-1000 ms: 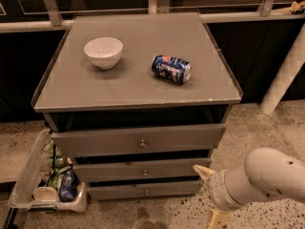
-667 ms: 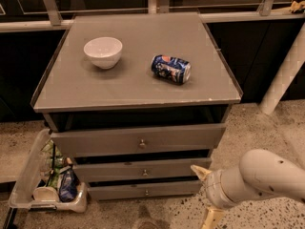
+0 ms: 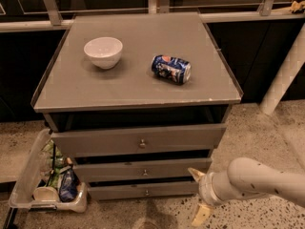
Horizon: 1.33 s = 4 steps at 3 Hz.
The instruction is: Open bottom drawer
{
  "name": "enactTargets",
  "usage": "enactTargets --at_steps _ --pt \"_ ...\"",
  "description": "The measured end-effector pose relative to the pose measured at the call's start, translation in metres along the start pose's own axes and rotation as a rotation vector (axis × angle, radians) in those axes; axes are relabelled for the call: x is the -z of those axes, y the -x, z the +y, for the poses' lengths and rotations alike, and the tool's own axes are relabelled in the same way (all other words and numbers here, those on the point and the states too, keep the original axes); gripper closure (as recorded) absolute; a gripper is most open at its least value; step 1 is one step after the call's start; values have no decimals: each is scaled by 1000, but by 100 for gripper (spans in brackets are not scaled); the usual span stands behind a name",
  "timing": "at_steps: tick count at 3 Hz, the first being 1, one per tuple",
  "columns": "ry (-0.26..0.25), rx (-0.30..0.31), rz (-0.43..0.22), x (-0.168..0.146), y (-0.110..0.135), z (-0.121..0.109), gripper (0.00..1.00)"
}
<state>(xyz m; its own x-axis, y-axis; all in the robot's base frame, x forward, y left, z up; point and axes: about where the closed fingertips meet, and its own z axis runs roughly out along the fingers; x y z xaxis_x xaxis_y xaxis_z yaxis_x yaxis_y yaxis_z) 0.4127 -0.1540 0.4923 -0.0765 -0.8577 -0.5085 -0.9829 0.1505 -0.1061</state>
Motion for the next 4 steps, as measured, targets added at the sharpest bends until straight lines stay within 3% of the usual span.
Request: enactTargets --at_steps 1,3,4 --pt "-17 -8 33 -35 -28 -5 0" --pt "-24 -18 37 -38 -32 -5 0" --pt "-34 -31 -13 -53 -47 -11 0"
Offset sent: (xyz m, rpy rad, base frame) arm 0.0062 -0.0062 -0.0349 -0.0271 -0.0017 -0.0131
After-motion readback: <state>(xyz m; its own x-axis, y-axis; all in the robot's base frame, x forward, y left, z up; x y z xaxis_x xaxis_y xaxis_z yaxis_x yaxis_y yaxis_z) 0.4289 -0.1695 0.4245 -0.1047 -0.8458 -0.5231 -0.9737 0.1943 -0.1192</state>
